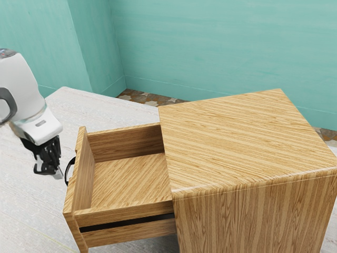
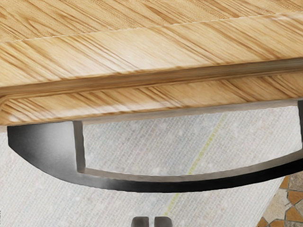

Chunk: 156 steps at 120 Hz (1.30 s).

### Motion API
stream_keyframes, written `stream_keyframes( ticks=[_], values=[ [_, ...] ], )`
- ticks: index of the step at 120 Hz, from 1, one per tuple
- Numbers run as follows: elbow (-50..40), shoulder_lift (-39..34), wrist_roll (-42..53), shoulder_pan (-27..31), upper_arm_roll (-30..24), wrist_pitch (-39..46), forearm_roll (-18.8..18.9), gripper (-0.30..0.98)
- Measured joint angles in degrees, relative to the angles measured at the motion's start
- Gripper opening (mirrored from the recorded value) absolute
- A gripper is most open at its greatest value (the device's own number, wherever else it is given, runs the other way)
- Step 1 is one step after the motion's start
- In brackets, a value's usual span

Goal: Push the drawer handle with one arm to close the drawer

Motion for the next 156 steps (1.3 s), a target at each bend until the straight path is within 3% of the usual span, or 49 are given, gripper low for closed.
stream_keyframes(
  ticks=[36, 156],
  values=[
    [1.23, 2.83, -2.00, -0.13, -1.27, 2.69, -0.25, -0.10],
    [8.83, 13.84, -5.25, 0.16, -11.27, 6.66, -7.25, -0.10]
  ],
)
